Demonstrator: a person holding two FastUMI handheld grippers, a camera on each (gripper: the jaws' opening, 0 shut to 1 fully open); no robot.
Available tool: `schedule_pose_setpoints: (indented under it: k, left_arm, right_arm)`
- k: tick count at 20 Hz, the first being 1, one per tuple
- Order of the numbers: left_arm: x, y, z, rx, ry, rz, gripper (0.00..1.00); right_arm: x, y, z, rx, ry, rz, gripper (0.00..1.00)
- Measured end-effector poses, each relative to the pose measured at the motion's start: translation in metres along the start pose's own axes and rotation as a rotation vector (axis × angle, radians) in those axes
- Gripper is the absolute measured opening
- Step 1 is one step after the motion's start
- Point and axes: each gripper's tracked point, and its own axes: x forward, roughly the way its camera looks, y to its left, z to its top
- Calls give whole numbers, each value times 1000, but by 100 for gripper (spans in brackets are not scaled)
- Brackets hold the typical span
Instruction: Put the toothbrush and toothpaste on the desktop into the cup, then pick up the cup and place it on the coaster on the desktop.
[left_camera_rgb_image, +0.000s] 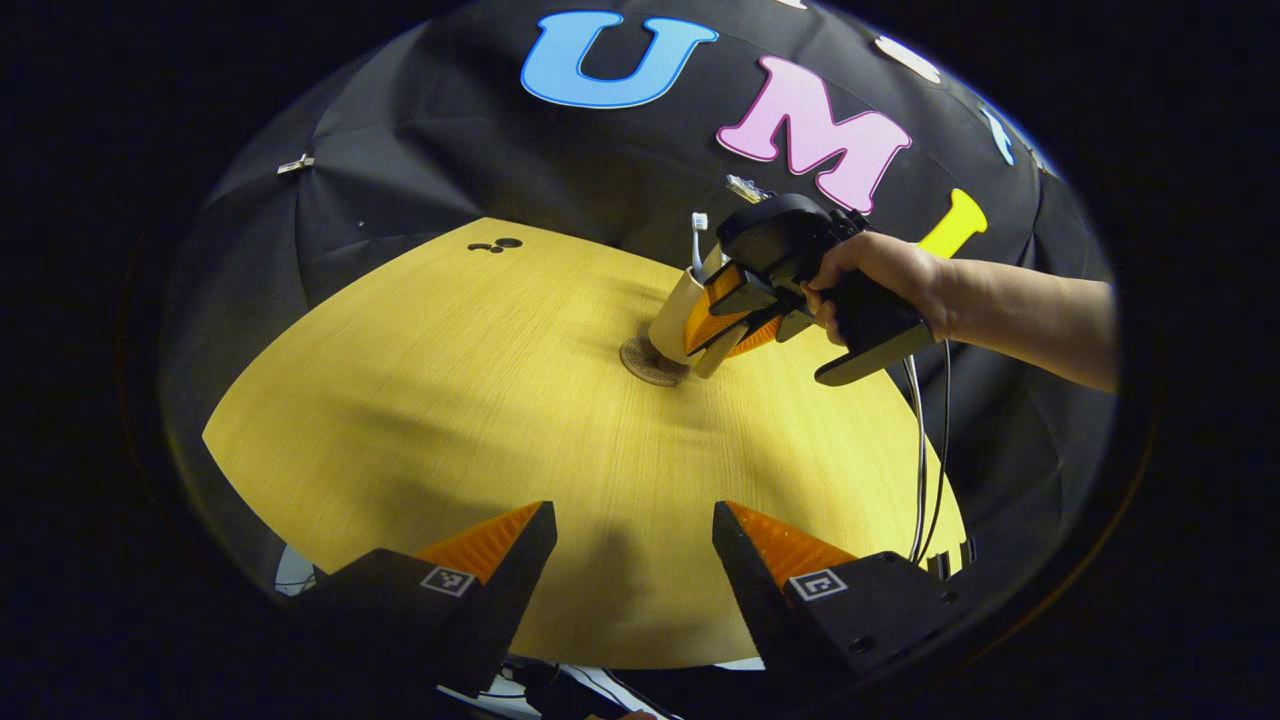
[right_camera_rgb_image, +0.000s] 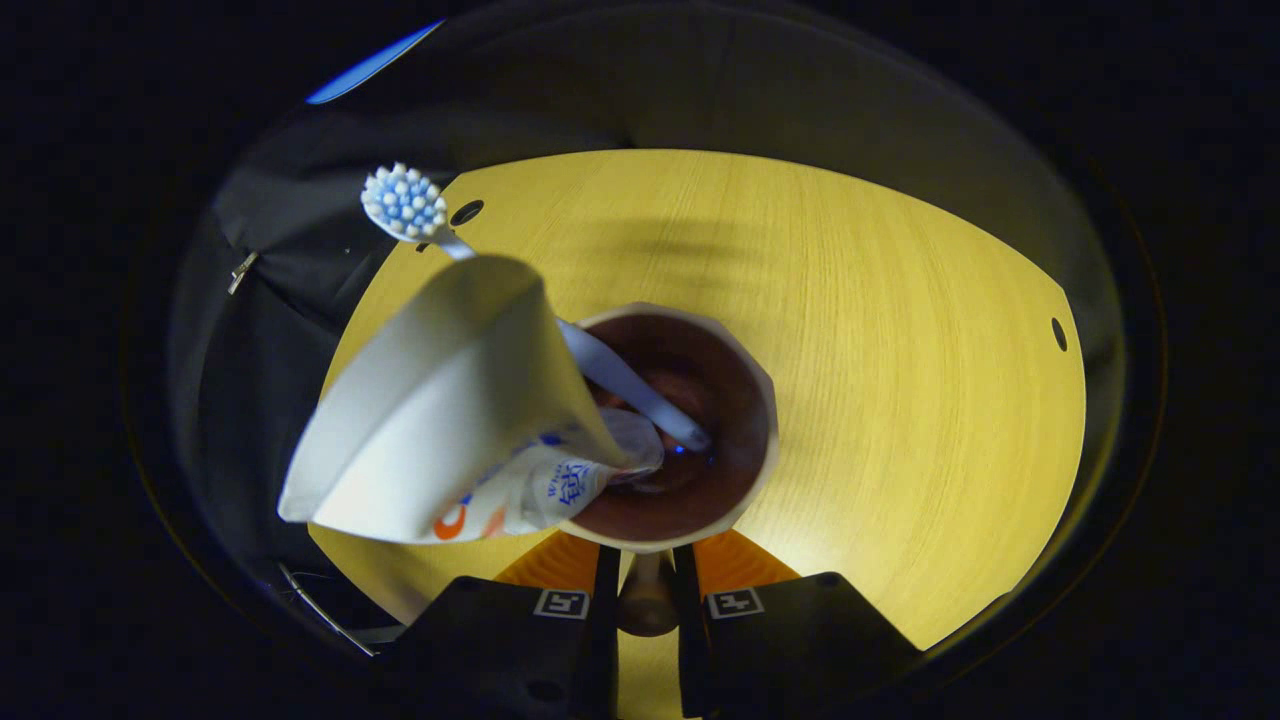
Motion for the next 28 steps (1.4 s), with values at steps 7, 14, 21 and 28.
schedule_pose_setpoints:
  k: [7,14,21,28]
  left_arm:
    - [-5,26,10,-62,-30,31,98]
    - [-12,28,12,-61,-35,42,98]
    - [-20,3,20,-31,-67,21,98]
    - [-46,-28,74,31,-240,31,98]
  right_arm:
    - [14,5,-7,-22,31,-23,28]
    - [-4,8,-6,6,23,19,52]
    - [-54,12,-1,11,-61,113,97]
    - [-157,-16,20,-1,-386,151,99]
